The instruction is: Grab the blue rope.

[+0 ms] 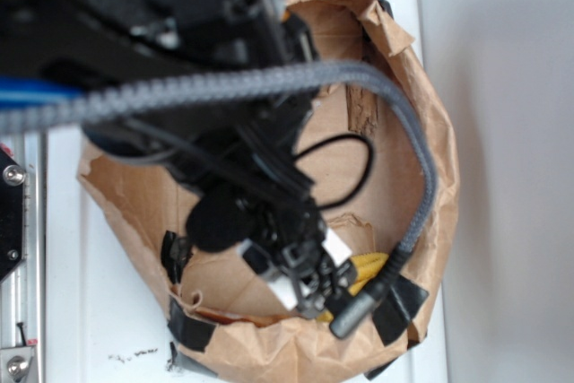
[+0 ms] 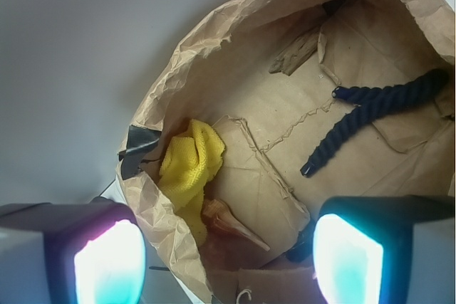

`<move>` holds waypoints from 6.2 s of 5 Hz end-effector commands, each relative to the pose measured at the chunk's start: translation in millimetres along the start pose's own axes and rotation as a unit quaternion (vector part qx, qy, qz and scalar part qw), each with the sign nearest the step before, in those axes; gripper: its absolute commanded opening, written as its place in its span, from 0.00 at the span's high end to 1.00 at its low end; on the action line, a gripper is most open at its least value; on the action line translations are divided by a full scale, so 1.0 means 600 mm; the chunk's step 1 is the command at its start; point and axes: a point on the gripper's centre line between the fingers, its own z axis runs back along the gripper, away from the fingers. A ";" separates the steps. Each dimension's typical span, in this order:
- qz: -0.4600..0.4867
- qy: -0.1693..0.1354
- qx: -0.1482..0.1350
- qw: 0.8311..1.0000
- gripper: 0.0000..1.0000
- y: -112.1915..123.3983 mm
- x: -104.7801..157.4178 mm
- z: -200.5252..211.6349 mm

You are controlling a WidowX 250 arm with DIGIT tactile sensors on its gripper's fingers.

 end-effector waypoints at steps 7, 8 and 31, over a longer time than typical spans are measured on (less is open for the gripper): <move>0.129 -0.116 0.051 0.984 0.00 0.133 0.105 -0.207; 0.123 -0.115 0.065 0.984 0.00 0.135 0.105 -0.208; 0.180 -0.133 0.170 0.960 1.00 0.173 0.089 -0.253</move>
